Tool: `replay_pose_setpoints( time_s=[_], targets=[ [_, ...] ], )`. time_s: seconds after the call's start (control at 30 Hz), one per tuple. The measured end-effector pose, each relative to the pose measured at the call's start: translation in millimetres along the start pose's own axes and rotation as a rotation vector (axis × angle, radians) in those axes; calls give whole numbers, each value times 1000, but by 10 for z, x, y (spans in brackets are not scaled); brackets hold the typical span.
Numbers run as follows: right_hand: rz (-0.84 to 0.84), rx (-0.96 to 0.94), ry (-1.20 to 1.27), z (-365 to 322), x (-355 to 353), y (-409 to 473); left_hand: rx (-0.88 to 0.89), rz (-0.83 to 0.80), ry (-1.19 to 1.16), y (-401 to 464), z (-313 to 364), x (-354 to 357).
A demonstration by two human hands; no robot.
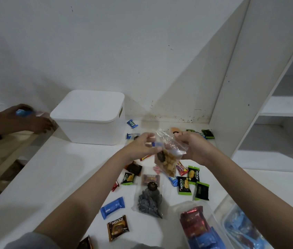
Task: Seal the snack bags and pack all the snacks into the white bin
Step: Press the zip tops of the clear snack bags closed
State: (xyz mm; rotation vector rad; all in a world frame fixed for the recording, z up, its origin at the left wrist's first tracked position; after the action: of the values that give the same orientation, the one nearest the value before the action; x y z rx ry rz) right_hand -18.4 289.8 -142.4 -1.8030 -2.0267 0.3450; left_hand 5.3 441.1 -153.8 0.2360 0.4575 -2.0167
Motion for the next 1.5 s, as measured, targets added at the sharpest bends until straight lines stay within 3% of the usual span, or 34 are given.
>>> replay_pose_setpoints(
  time_s=[0.1,0.2,0.3,0.47,0.67,0.77,0.87,1.0,1.27,1.5],
  targets=[
    [-41,58,151,128,-80,71,-18,-113,16,64,-206,243],
    [-41,102,351,306,-199,168,-29,11,24,179,-321,285],
    [62,141,430,549,-344,259,-135,83,-1,296,-503,351],
    [208,227,151,988,-382,440,-274,226,26,547,-843,374],
    [328,310,-50,1257,-531,838,-406,95,257,825,-1166,532],
    [444,250,-54,1193,-748,1118,-370,245,340,1060,-1207,347],
    [583,206,-65,1018,-1040,1396,-227,383,300,1407,-1116,218],
    [657,213,-94,870,-1323,1857,-166,296,221,1978,-1017,331],
    [659,282,-40,985,-1483,2344,-242,192,73,2541,-1197,655],
    [580,96,1,910,-1424,2191,-265,170,-206,2410,-1205,719]
  ],
)
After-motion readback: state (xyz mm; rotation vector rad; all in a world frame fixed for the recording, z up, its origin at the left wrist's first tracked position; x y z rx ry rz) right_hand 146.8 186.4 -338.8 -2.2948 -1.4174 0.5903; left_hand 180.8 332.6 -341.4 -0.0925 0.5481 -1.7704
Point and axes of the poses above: each hand's wrist, its own y-axis towards the middle knuckle, its own x-axis out of the palm, z = x × y, the point moved 9 cm from there along y, towards the middle knuckle, and after that the axes turned 3 degrees about x, right-handed, at the moved point
